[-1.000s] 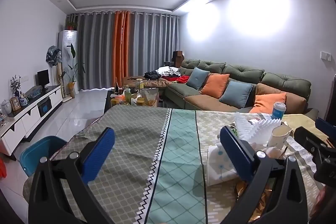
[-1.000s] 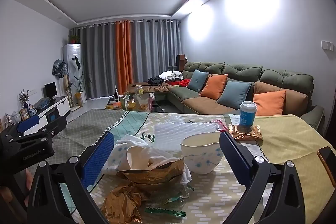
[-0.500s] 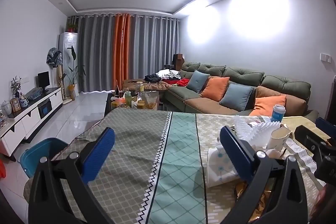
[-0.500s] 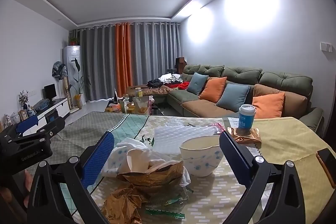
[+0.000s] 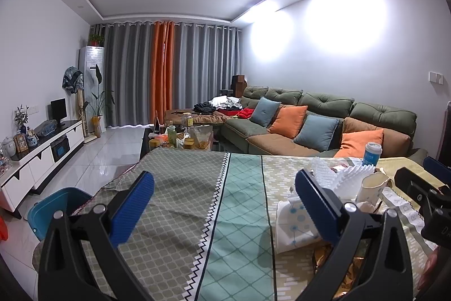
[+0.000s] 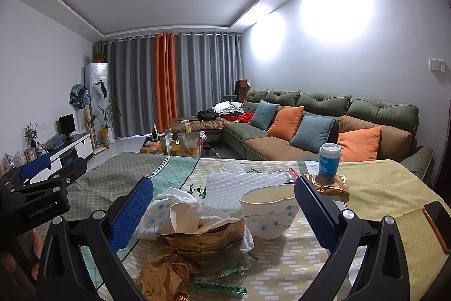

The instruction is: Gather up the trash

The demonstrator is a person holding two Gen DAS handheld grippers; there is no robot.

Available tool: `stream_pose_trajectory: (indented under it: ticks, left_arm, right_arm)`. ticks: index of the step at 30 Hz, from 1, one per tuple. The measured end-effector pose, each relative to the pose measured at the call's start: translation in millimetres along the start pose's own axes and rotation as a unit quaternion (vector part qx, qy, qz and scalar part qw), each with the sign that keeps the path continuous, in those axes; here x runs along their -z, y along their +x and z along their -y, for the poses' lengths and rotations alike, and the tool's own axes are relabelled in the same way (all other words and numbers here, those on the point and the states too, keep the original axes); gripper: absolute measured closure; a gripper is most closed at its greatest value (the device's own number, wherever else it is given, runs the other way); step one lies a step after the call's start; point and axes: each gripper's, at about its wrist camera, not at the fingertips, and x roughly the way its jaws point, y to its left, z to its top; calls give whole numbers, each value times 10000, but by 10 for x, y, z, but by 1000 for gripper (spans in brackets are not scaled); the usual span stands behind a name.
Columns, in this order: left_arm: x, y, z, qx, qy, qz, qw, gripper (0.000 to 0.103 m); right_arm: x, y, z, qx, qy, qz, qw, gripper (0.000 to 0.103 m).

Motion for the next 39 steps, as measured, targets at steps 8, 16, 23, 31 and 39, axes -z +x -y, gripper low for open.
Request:
stream_pose_trajectory:
  ticks: [8, 16, 23, 31, 39]
  left_arm:
    - [-1, -9, 1, 4, -5, 4, 10000, 3]
    - [-1, -10, 2, 1, -2, 2, 10000, 3]
    - [4, -12, -4, 3, -6, 10, 10000, 3]
    - [6, -11, -5, 3, -8, 10, 10000, 3]
    - [15, -19, -7, 3, -15, 16, 10000, 3]
  right_arm:
    - [1, -1, -5, 1, -2, 4, 10000, 3]
    - [3, -1, -2, 3, -2, 7, 10000, 3]
    - [5, 0, 0, -13, 7, 0, 10000, 3]
    - [0, 0, -3, -12, 10, 2, 10000, 3]
    - [4, -1, 3, -18, 12, 4, 10000, 3]
